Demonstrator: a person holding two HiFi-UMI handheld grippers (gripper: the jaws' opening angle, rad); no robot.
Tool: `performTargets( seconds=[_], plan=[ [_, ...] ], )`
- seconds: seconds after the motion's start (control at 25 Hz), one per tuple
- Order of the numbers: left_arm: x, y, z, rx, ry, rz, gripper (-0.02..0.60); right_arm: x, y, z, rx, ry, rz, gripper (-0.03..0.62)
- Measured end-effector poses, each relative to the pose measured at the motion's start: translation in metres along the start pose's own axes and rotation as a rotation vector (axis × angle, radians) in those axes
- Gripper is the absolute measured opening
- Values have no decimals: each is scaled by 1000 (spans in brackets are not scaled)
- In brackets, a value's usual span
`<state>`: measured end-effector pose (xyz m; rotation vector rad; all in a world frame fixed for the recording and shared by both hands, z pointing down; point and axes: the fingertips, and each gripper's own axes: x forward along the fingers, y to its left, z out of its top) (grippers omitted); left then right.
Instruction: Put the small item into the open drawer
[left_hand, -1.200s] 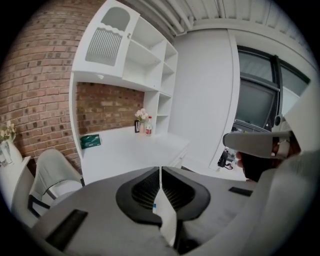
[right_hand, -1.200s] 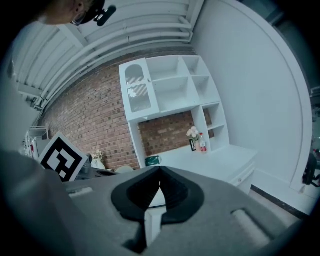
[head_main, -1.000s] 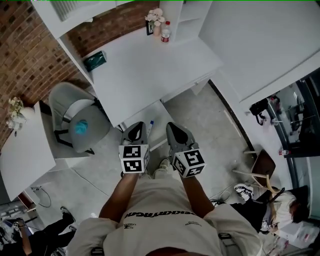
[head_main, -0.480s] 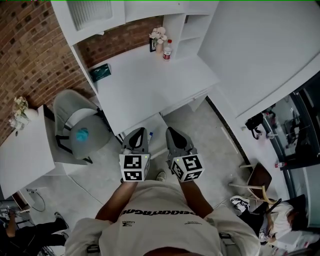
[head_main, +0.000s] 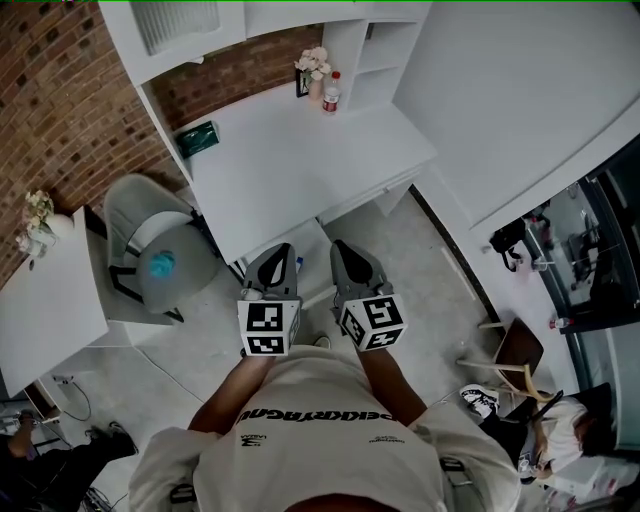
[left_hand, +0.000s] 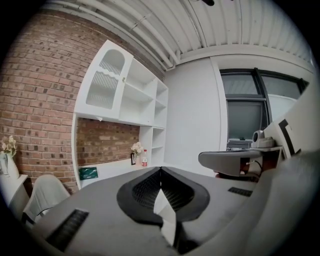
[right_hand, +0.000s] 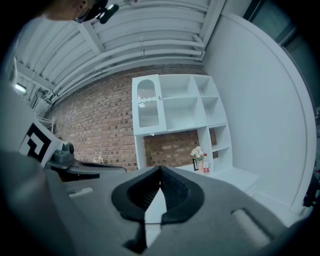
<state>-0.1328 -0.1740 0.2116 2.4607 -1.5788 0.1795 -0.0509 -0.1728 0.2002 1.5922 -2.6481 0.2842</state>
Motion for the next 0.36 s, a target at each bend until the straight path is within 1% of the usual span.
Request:
performTargets(
  seconds=[0.36],
  plan=[
    [8, -2, 0, 26, -10, -8, -2, 5, -7, 1, 0, -14, -9, -3]
  ],
)
